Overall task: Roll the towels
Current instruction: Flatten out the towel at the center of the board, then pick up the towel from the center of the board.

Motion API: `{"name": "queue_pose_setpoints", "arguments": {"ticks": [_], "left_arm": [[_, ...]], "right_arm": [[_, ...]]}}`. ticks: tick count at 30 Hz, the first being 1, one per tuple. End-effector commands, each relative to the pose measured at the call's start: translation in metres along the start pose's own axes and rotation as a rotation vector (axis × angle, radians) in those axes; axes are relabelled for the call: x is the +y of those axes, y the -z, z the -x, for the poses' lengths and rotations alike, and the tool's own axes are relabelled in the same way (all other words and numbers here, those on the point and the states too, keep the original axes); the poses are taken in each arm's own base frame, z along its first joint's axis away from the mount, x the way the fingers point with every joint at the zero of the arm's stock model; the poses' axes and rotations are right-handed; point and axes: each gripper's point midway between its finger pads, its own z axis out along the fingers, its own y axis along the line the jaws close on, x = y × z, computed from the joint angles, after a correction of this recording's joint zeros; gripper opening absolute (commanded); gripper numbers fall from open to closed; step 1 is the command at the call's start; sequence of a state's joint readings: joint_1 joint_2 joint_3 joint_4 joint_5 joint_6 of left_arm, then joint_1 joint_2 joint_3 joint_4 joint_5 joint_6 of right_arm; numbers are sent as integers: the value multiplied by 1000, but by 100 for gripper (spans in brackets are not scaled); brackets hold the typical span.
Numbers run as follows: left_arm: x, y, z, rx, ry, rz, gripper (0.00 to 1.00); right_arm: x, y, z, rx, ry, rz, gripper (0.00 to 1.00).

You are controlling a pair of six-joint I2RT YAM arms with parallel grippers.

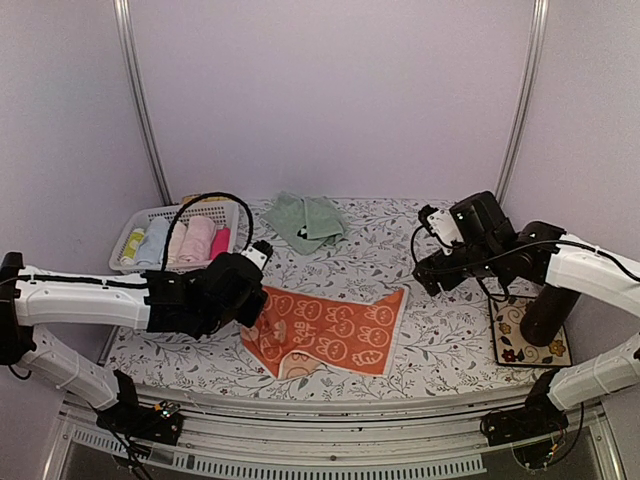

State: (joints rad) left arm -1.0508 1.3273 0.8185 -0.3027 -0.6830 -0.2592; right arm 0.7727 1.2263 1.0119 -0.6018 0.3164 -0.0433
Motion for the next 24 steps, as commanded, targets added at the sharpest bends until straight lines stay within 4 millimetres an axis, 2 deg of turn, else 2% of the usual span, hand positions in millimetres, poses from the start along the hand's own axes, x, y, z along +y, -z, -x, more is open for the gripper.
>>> {"name": "queue_pose_setpoints", "arguments": {"ticks": [1,5,9,13,15,20,24], "left_arm": [[5,-4,5,-46,37,38,0],[5,-7,3,-52,31,43,0],[5,-8,2,-58,23,48,0],[7,-9,0,-59,11,57,0],[7,-10,-1,-60,13,56,0],[8,-12,-3,-59,13,58,0],[9,-12,-4,-60,15,60,0]], "right_arm": [[13,-31,10,-30,-333,198,95],[16,-73,-9,27,-493,285,91],[0,-105,-15,37,-626,318,85],[-15,-126,-26,57,-715,310,82],[-15,-136,-30,75,-729,325,79],[-5,-161,-36,127,-729,373,71],[3,-170,-35,138,-733,416,64]]}}
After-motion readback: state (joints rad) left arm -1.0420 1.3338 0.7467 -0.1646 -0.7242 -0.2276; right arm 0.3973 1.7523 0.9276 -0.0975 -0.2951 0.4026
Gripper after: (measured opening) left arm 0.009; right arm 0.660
